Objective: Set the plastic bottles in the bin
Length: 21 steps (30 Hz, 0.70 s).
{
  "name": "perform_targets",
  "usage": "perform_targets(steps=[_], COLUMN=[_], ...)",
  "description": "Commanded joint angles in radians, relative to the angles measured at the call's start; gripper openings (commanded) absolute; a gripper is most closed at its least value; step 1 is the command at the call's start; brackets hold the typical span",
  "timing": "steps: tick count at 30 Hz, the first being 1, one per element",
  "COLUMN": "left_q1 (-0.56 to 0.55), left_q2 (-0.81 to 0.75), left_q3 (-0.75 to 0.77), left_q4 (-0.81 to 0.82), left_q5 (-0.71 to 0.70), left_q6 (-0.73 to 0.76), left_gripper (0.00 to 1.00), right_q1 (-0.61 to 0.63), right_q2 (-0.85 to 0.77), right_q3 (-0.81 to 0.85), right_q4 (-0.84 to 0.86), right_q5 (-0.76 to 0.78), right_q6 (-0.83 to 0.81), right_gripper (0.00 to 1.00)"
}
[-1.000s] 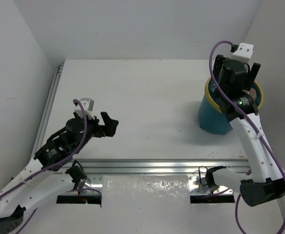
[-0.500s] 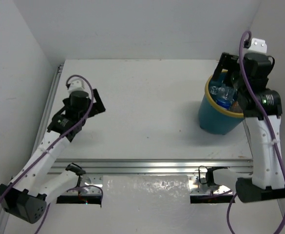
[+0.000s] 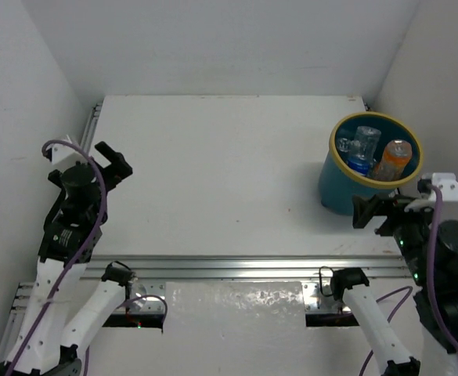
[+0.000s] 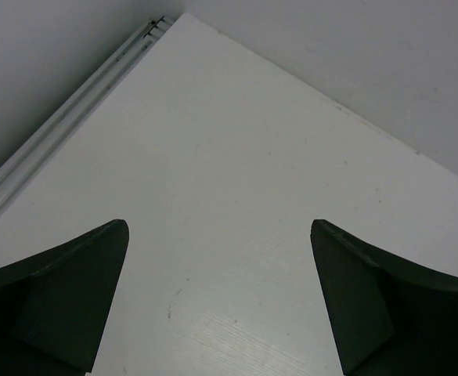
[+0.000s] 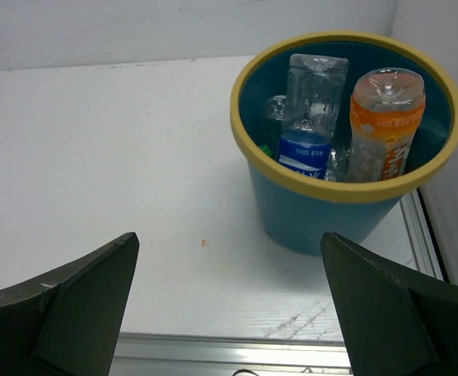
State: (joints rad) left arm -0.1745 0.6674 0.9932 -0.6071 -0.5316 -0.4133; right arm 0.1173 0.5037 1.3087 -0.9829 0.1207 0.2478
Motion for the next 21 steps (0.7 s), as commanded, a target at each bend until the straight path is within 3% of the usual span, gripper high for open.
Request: perform_targets(steps=[1, 6, 21], left_q1=[-0.026, -0.045, -0.046], left_q2=[-0.072, -0.173, -0.235], left_q3=[0.004, -0.007, -0.013], left_q4=[0.006, -0.046, -0.076], left_q5=[0.013, 0.034, 0.042], left_q6=[0.043, 0.062, 0.102], left_gripper=[1.0, 1.0, 1.0], right_q1=[0.039, 0.093, 0.111], right_q2=[-0.066, -0.163, -0.165], right_q3=[-0.006, -0.049, -0.074], right_q4=[-0.068, -0.123, -0.131], right_q5=[-0.004, 0.089, 0.125], right_q6=[-0.01, -0.01, 0.002], right_gripper=[0.99, 0.99, 0.99])
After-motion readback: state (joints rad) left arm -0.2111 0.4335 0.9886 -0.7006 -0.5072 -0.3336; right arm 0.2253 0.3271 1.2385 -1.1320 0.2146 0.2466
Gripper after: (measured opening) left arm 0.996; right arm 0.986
